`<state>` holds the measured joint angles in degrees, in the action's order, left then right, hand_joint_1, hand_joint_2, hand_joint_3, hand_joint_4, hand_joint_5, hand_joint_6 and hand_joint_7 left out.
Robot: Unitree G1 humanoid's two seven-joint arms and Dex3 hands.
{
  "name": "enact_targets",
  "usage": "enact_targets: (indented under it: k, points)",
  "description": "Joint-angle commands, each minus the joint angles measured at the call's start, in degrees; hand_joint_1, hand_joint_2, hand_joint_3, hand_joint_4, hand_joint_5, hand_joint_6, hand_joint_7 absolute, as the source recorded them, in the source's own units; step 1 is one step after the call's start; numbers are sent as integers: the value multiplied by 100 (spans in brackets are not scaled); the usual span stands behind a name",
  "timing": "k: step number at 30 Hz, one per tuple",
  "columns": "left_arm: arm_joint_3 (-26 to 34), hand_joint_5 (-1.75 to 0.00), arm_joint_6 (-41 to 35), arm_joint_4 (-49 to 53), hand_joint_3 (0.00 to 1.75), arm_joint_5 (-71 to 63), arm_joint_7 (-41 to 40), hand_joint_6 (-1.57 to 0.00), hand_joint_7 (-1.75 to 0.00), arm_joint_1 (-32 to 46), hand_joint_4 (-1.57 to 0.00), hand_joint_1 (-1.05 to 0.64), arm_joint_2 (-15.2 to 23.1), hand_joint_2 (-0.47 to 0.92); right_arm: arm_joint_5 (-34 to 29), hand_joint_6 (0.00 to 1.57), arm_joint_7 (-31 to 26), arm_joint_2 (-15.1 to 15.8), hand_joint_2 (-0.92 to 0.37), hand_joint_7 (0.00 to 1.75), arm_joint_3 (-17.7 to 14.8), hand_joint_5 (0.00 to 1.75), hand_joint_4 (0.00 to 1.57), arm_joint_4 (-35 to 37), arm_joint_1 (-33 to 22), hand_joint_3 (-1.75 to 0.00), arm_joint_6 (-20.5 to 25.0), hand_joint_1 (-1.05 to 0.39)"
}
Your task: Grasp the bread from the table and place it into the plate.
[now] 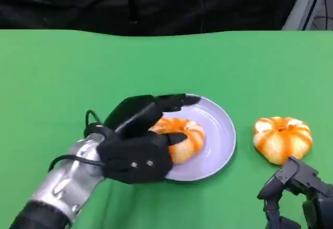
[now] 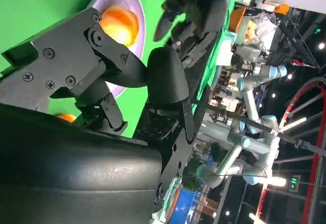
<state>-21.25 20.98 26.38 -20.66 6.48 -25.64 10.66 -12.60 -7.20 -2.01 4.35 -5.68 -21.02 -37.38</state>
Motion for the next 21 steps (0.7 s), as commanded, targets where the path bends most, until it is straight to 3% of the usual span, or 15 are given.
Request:
enact_targets:
  k: [1, 8, 9, 10, 11, 12, 13, 17, 21]
  points:
    - [432, -5, 102, -435, 93, 872, 477, -90, -4, 508, -90, 15, 38, 64, 99, 76, 6, 101, -52, 151, -83, 175, 83, 91, 17, -120, -143, -12]
    - [544, -4, 46, -555, 99, 933, 647, -93, -3, 590, -92, 15, 3, 61, 103, 76, 9, 101, -51, 150, -88, 175, 83, 112, 25, -121, -167, -12]
    - [780, -4, -136, -964, 99, 1452, 777, -93, -3, 916, -92, 15, -43, 61, 93, 76, 19, 100, -51, 150, -81, 175, 83, 72, 3, -121, -116, -12]
    - [1035, -64, -443, -1508, 116, 2119, 991, -111, -42, 1309, -106, 11, -51, 57, 123, 76, 35, 107, -51, 150, -76, 175, 83, 103, 21, -121, -141, -13]
    - [1224, -118, -720, -1960, 131, 2653, 1179, -99, -102, 1620, -98, 8, -42, 50, 139, 76, 45, 111, -51, 150, -75, 175, 83, 121, 32, -121, -152, -13]
    - [1340, -146, -940, -2275, 140, 2989, 1309, -89, -137, 1817, -94, 6, -28, 47, 150, 76, 52, 114, -51, 150, -75, 175, 83, 136, 40, -121, -162, -13]
    - [1382, -163, -1094, -2443, 146, 3121, 1380, -83, -159, 1896, -91, 5, -12, 45, 157, 76, 55, 116, -51, 150, -76, 175, 83, 148, 47, -121, -173, -13]
    - [1463, -174, -1438, -2740, 149, 3215, 1483, -79, -173, 1992, -90, 5, -14, 44, 167, 76, 69, 114, -51, 150, -82, 175, 83, 152, 49, -121, -176, -13]
    - [1940, -175, -2410, -3712, 162, 4419, 1909, -86, -175, 3030, -98, 7, 217, 43, 209, 76, 79, 106, -51, 151, -86, 175, 85, 274, 148, -122, -294, -12]
